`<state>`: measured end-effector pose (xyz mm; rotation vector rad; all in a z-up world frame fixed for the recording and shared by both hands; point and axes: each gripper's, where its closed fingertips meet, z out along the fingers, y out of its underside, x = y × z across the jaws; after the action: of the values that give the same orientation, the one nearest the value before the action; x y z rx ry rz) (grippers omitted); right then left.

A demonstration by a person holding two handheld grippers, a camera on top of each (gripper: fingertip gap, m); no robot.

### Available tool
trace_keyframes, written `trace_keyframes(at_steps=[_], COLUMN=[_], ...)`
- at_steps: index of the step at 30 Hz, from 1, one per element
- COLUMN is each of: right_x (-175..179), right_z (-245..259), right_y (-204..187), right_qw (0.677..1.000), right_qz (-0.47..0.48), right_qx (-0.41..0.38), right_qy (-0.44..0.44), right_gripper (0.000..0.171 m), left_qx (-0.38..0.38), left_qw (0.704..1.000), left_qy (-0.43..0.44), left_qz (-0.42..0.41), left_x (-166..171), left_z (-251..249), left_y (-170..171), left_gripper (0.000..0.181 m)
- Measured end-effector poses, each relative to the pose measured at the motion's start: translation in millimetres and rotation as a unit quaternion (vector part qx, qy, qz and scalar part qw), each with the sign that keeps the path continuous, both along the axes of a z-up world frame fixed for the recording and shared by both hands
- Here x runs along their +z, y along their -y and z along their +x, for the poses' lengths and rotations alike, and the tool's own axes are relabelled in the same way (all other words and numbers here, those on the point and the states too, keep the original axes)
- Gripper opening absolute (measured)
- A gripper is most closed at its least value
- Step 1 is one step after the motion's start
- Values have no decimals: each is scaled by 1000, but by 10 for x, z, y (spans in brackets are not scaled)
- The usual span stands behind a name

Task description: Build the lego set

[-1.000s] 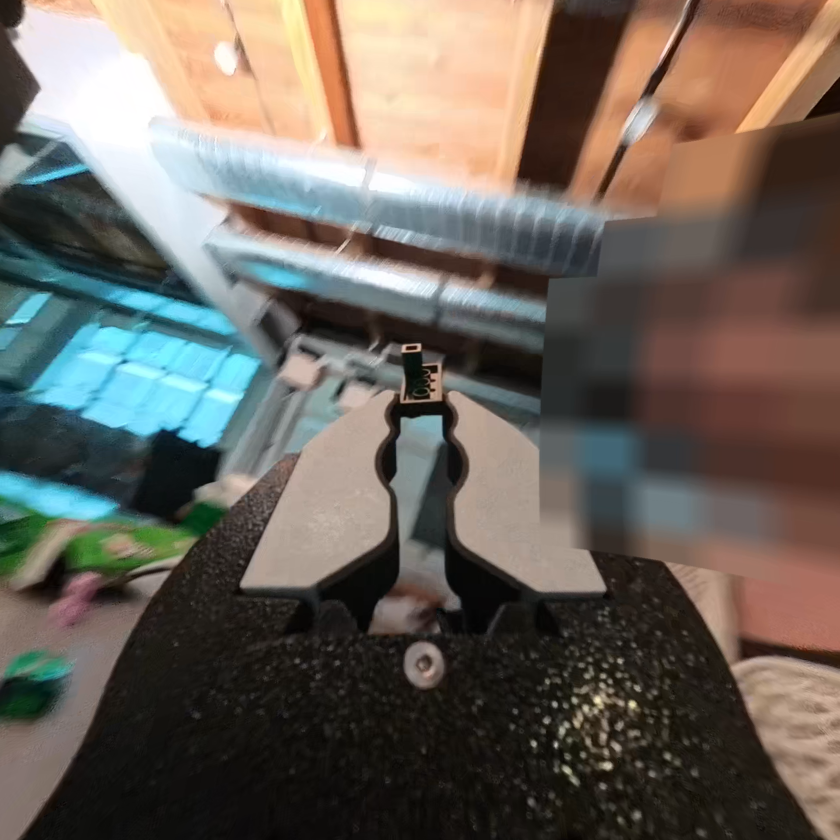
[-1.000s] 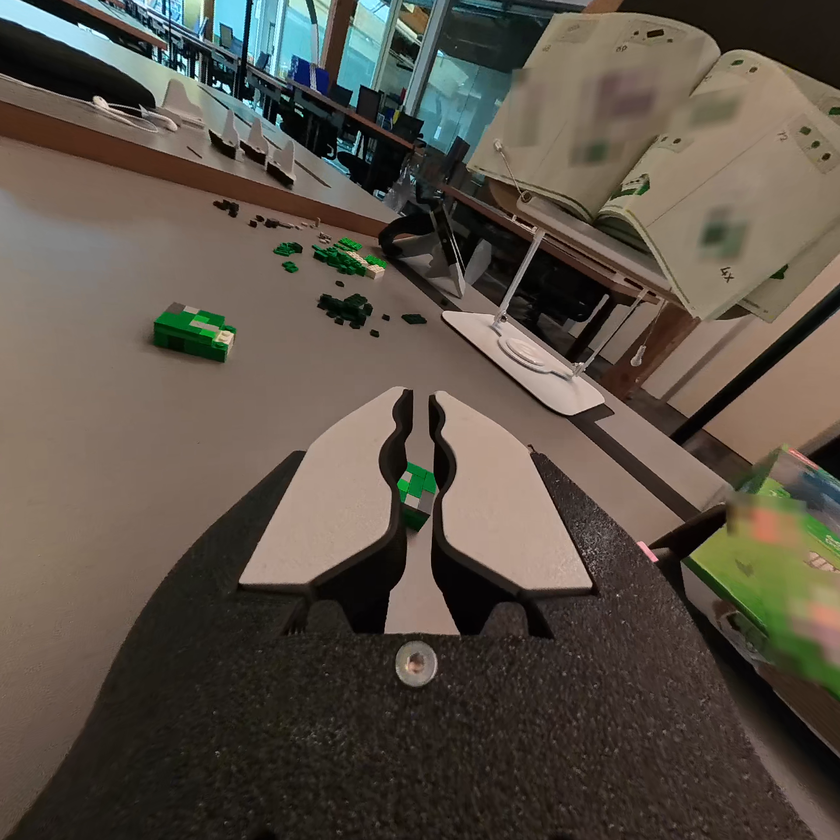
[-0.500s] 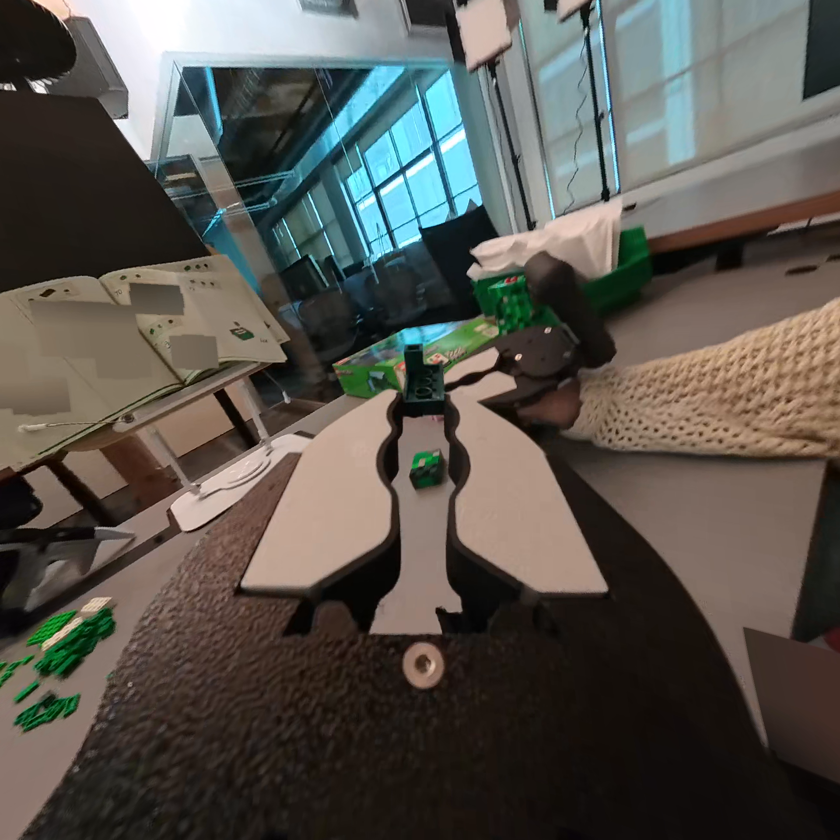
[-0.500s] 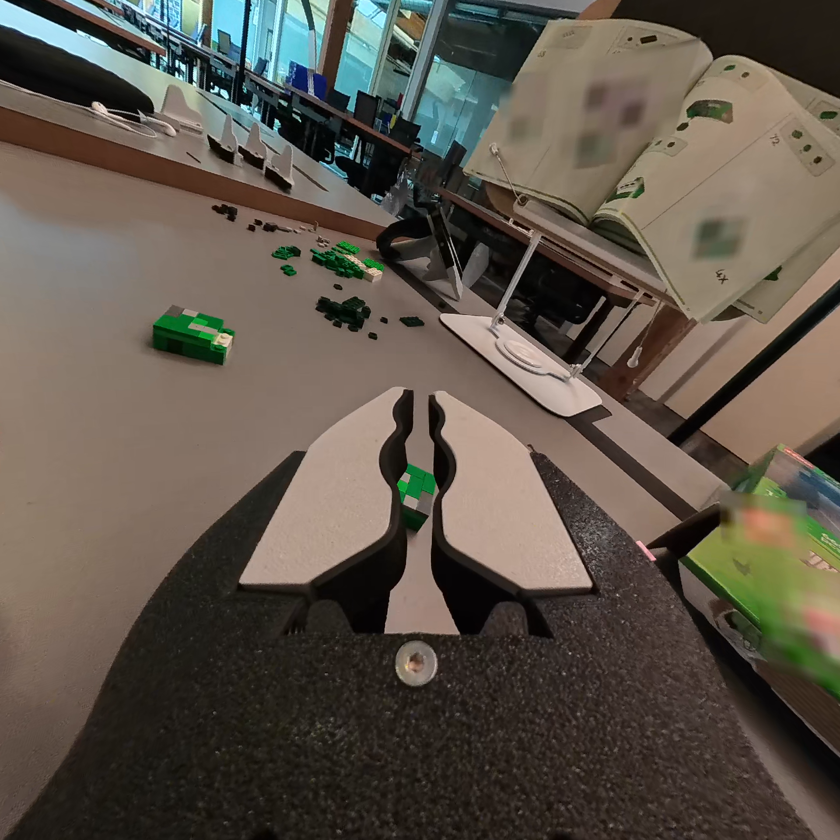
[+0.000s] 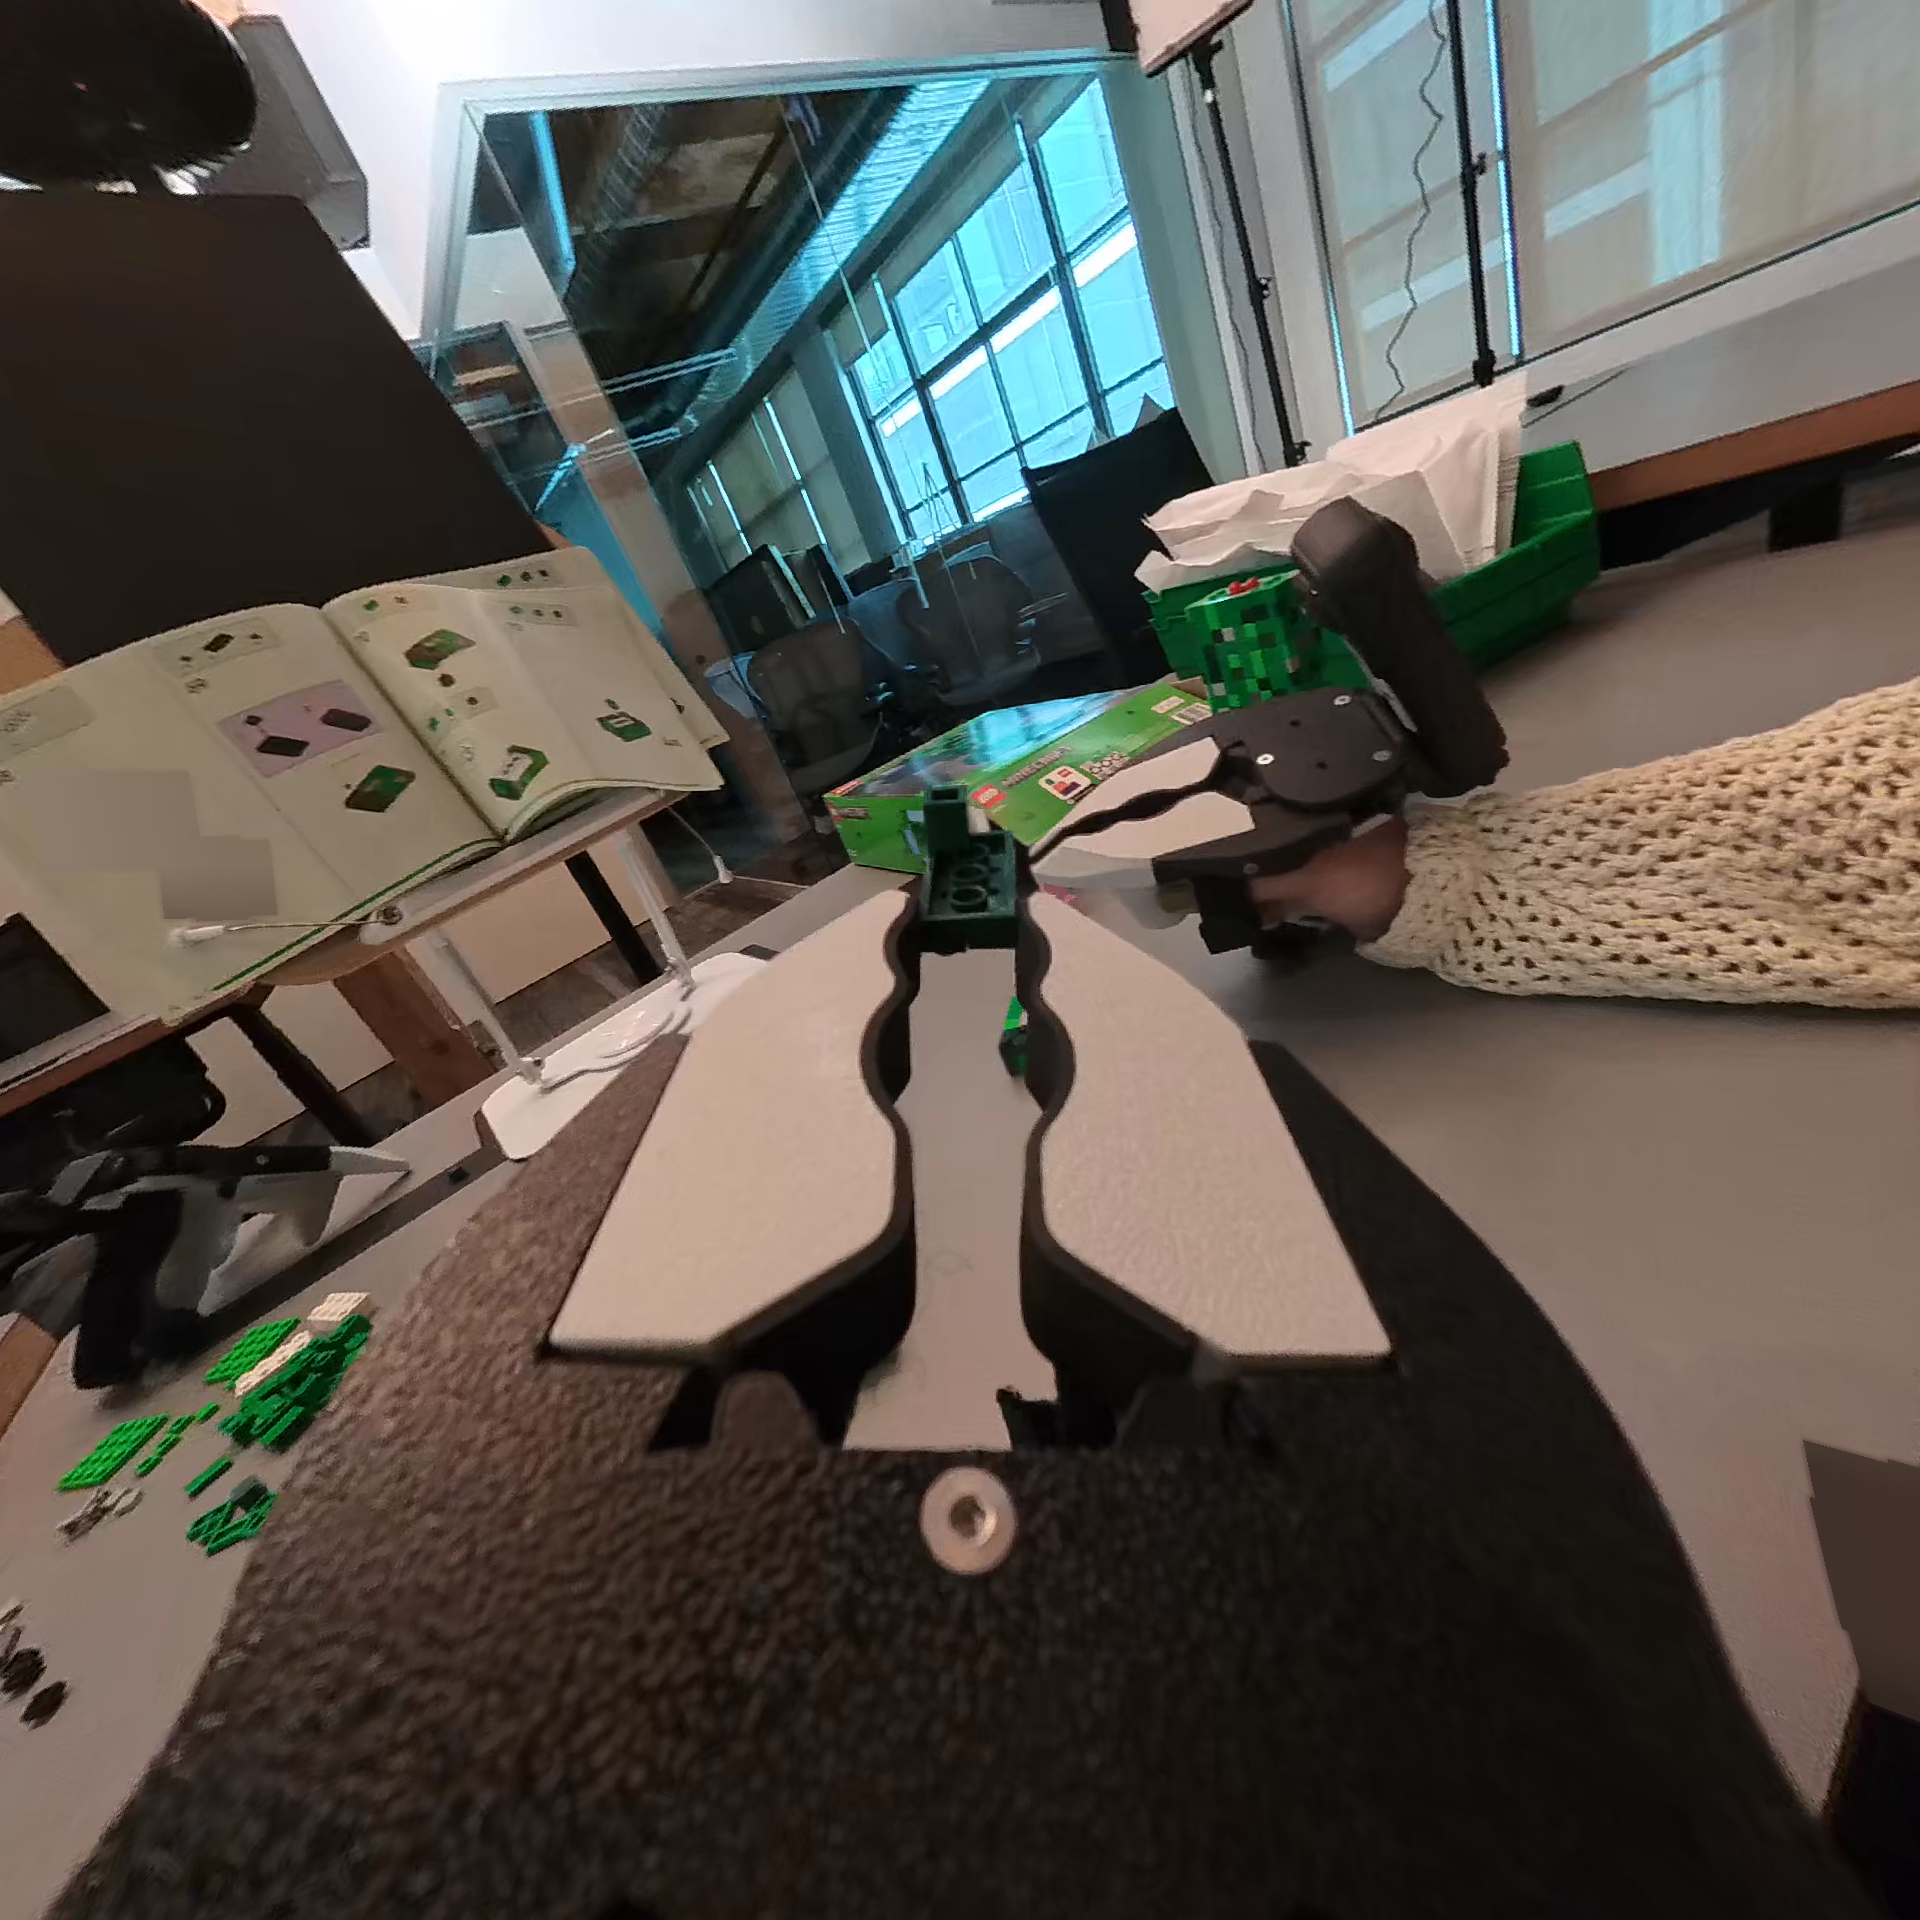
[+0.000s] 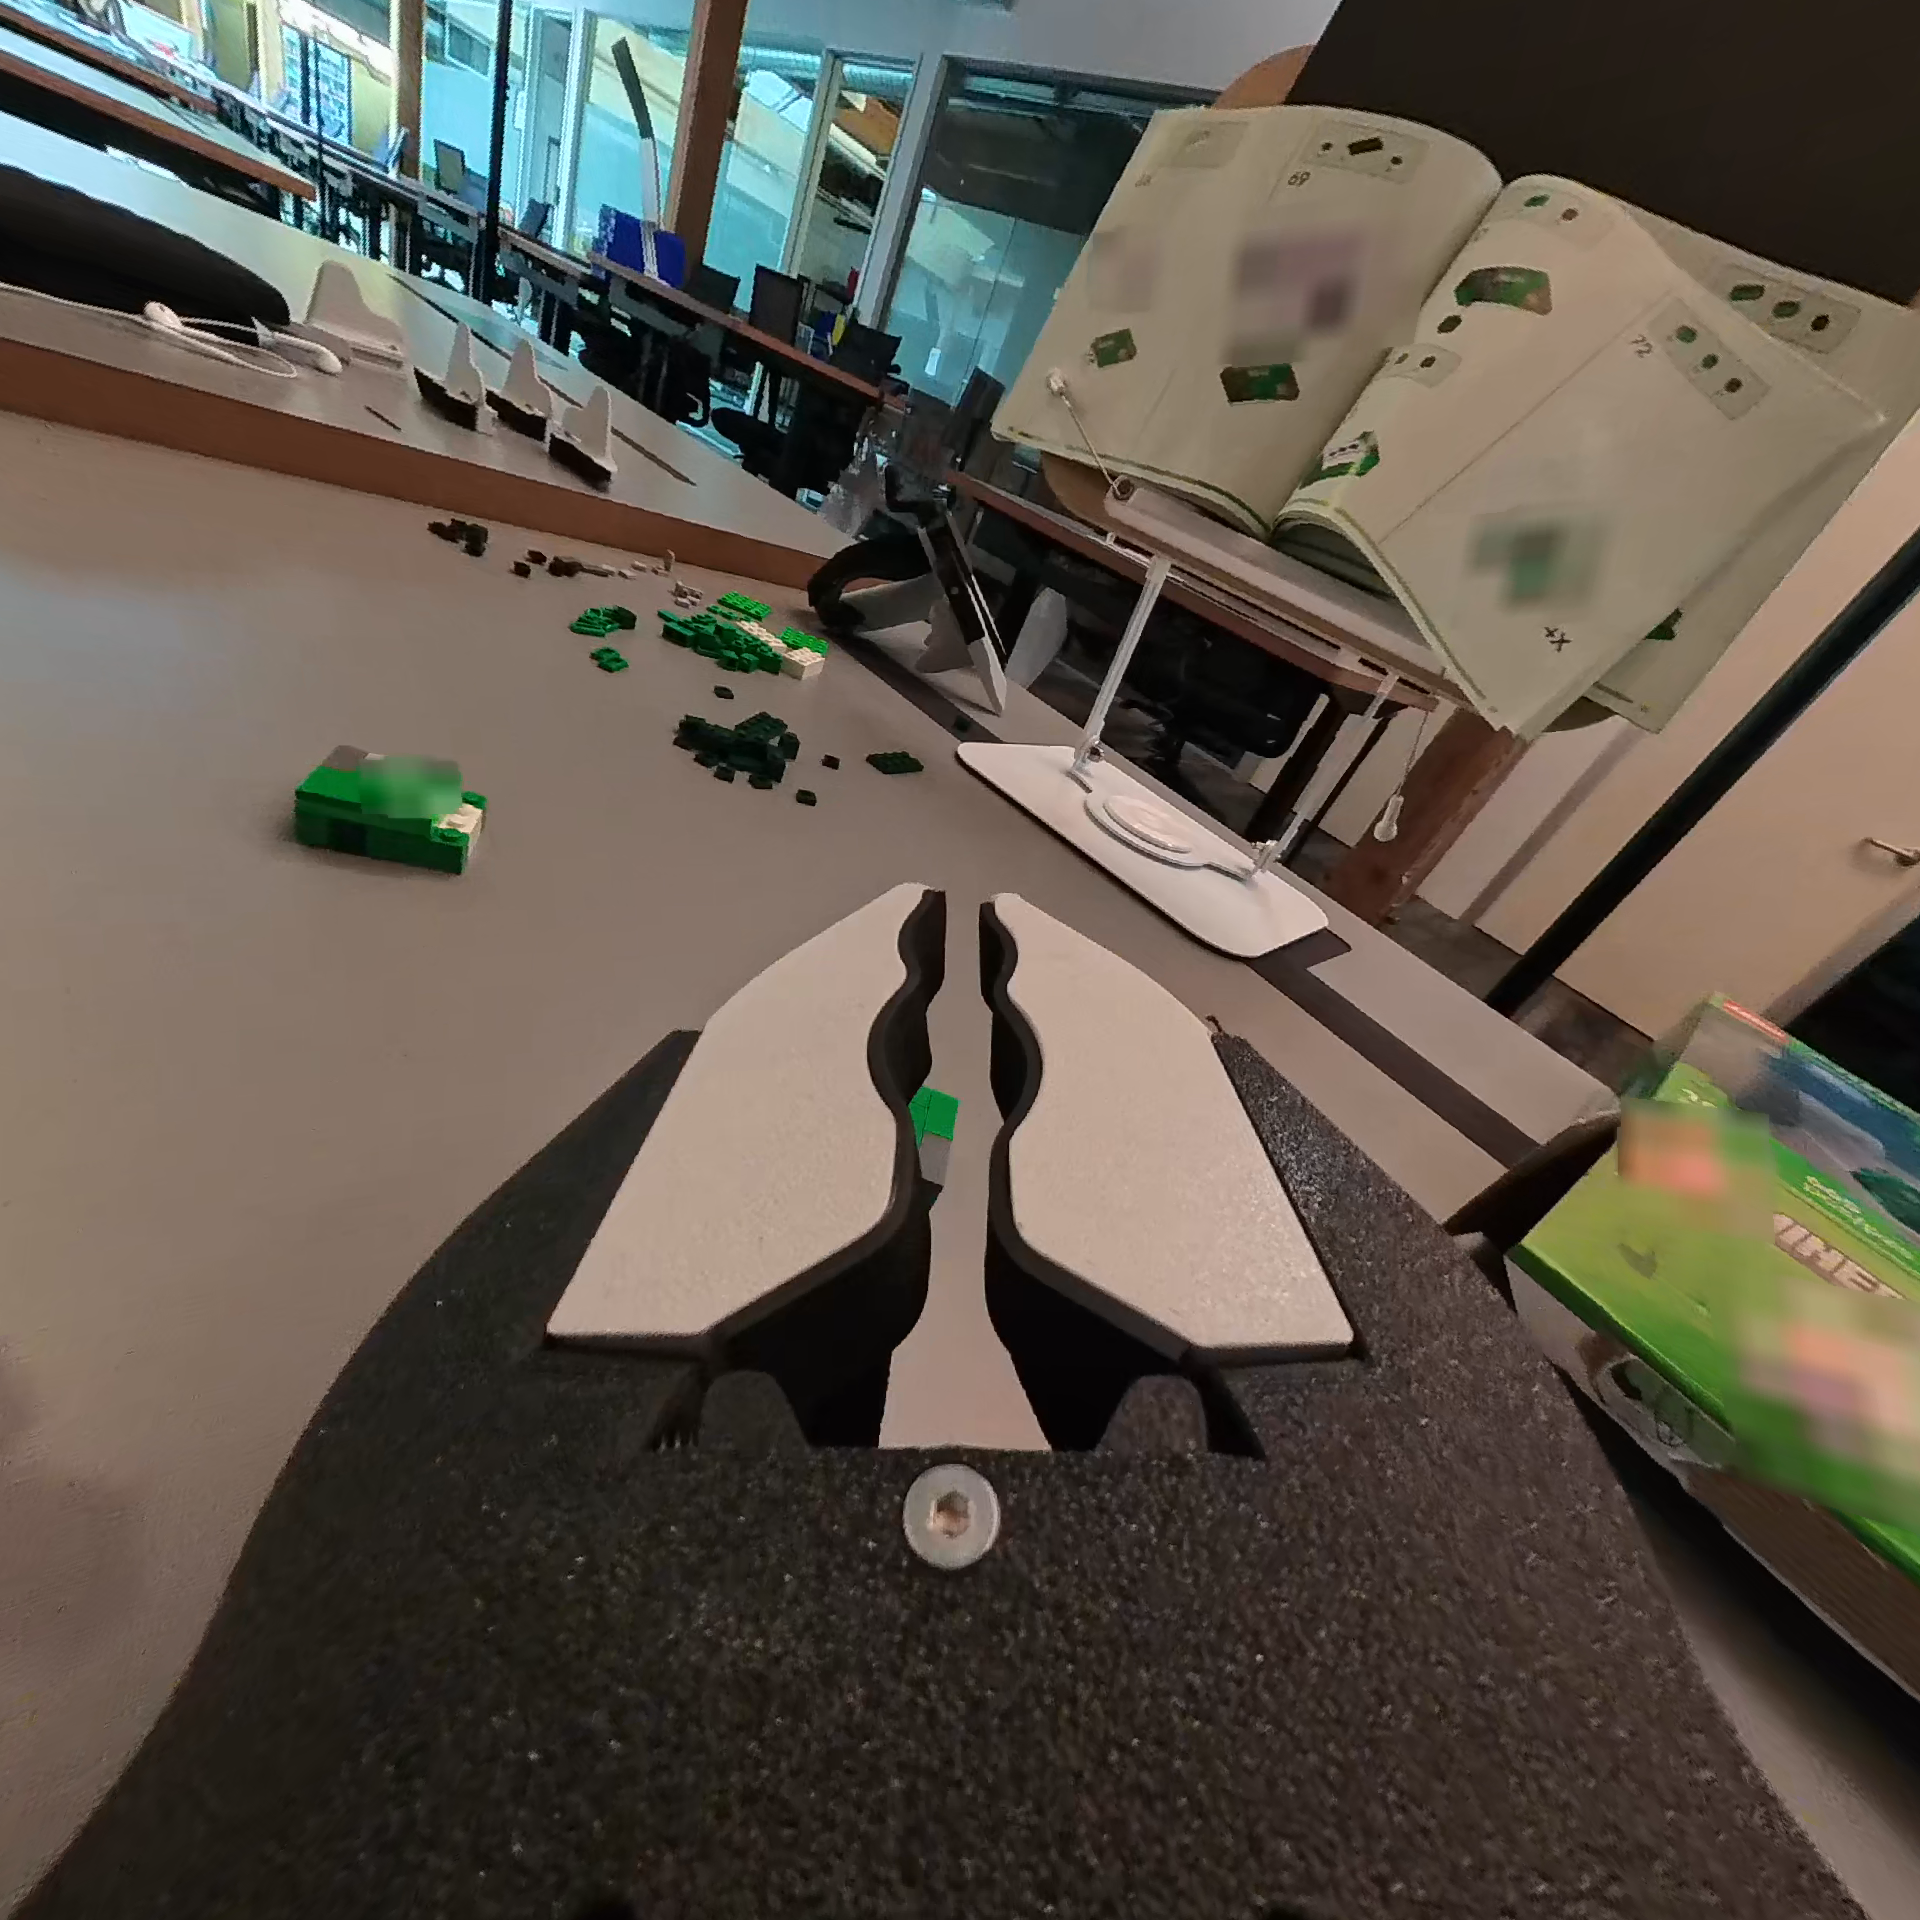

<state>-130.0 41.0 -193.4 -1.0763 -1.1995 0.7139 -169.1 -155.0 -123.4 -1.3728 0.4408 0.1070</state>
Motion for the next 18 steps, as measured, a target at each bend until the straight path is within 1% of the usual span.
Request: trace_keyframes(at_steps=[11,14,16,18], right_x=[-4,5,11,23], right_z=[-2,3,2,-1], right_y=[6,6,15,39], right_qw=[1000,1000,1000,1000], right_qz=[1,2,4,10], right_qx=[2,2,4,9], right_qy=[0,-3,-4,-6], right_gripper=[5,5,6,6], left_qx=[18,30,40,35], left_qw=[1000,999,997,994], left_qy=[-13,-34,-60,-80], left_qz=[-10,-24,-40,-60], left_x=[-49,-131,-230,-344], left_z=[-71,-153,-265,-368], left_y=[-14,-56,-124,-216], left_gripper=[17,17,17,18])
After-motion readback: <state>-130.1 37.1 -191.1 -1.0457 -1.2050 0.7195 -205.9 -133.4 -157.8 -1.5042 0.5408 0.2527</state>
